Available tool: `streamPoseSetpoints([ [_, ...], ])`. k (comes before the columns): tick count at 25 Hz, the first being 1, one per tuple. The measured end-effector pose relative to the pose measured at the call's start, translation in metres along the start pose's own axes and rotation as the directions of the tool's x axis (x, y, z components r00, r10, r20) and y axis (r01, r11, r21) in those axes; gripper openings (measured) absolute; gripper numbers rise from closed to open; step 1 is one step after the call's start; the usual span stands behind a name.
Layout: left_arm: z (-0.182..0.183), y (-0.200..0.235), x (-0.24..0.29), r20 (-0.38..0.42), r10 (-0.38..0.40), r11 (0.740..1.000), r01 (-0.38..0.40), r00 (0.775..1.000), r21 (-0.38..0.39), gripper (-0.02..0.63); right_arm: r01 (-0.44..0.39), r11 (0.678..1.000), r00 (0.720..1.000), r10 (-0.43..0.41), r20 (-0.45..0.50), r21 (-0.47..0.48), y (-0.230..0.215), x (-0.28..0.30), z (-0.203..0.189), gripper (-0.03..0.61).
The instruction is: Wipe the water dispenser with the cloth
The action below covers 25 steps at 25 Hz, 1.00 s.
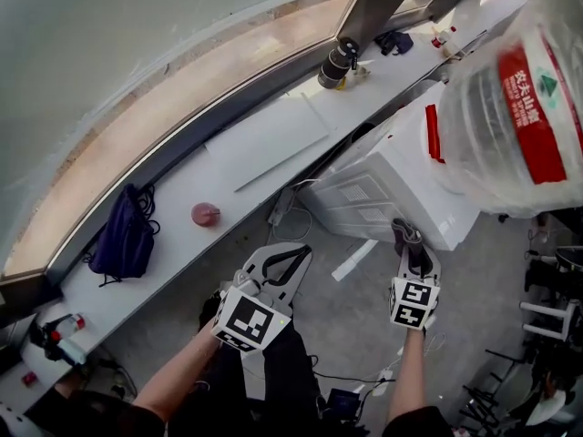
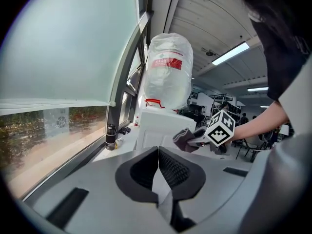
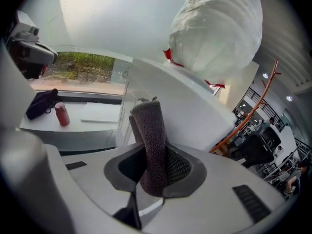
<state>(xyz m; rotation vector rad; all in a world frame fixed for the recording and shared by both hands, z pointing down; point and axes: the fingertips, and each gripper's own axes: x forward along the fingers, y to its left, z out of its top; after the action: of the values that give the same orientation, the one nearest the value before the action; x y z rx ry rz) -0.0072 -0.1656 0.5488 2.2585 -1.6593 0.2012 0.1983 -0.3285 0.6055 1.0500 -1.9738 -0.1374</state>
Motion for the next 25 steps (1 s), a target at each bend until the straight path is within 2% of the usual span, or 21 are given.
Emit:
streamPoseSetpoints([
  [9, -0.043, 0.012, 0.021, -0.055, 0.029, 0.999, -0.029, 0.998, -0.014, 0.018, -0.040, 0.998, 0.994, 0.045, -0.103, 0.053, 0.068, 0.098, -0.068, 0.101],
  [14, -0.063, 0.019, 0.038, -0.063, 0.060, 0.998, -0.062, 0.996, -0.026, 0.017, -0.100, 0.995, 0.982, 0.103, -0.156, 0.030, 0.100, 0.148, -0.109, 0.101],
  [21, -0.100, 0.032, 0.065, -0.072, 0.105, 0.993, -0.108, 0.992, -0.038, 0.017, -0.165, 0.986, 0.948, 0.158, -0.277, 0.000, 0.150, 0.214, -0.174, 0.101],
  [25, -0.112, 0.038, 0.077, -0.076, 0.135, 0.989, -0.138, 0.988, -0.042, 0.017, -0.145, 0.987, 0.921, 0.160, -0.357, 0.067, 0.162, 0.241, -0.210, 0.101],
])
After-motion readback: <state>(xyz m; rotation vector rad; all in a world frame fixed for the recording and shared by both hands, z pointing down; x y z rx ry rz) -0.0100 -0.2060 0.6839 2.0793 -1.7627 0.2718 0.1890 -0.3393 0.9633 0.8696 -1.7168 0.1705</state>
